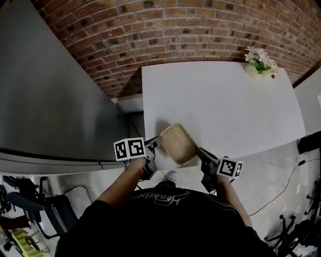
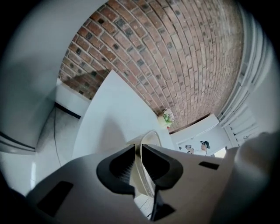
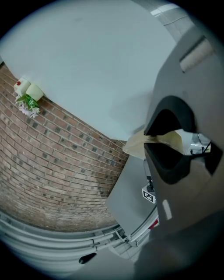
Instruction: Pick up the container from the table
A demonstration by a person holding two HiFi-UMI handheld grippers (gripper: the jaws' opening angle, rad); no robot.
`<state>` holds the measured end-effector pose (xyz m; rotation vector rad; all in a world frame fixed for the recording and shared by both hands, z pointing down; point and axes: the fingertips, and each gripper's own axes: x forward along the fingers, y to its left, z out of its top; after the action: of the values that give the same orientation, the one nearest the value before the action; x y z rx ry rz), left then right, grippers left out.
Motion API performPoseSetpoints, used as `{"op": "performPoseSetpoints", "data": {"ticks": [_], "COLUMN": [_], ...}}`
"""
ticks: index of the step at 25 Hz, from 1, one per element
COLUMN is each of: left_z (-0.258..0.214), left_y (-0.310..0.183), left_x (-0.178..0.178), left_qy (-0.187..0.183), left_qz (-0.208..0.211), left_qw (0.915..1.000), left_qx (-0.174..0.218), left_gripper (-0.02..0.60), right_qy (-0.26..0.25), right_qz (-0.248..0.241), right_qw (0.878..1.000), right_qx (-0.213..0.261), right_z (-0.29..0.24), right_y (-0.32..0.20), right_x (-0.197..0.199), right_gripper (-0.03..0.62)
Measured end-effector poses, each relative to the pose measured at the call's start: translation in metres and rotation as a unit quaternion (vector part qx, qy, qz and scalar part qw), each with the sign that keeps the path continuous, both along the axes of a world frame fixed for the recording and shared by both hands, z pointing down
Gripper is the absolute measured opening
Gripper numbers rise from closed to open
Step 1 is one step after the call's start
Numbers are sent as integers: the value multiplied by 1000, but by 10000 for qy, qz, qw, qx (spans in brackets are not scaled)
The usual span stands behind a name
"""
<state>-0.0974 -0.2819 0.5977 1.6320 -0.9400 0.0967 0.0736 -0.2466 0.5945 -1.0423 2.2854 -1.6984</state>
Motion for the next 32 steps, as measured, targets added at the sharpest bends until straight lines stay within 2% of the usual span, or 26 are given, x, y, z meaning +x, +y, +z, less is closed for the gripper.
{"op": "performPoseSetpoints", "data": {"ticks": [4, 11, 18, 22, 25, 32], "left_z": [-27, -74, -112, -134, -153, -189], "left_y": [22, 67, 124, 155, 176, 221], "left_x": [11, 33, 52, 62, 67, 74], "left_qy": [16, -39, 266, 378, 443, 530], "left_qz": [-60, -132, -293, -350, -367, -343], "left_qw": [9997, 9965, 9923, 9877, 9834, 9741], "left_qx": [249, 830, 1174, 1476, 1722, 2169], "left_gripper": [55, 55, 55, 55, 55, 55], "right_qy": [292, 284, 165, 184, -2, 16], "right_qz": [-227, -190, -234, -248, -298, -328], "right_qw": [9985, 9956, 9891, 9842, 9783, 9687], "right_qx": [412, 878, 1441, 1742, 2050, 2461], "right_z": [-21, -56, -95, -117, -136, -171], "right_y": [24, 63, 110, 137, 157, 204], "right_x": [8, 35, 57, 67, 70, 75], "right_gripper": [60, 60, 60, 61, 61, 61]}}
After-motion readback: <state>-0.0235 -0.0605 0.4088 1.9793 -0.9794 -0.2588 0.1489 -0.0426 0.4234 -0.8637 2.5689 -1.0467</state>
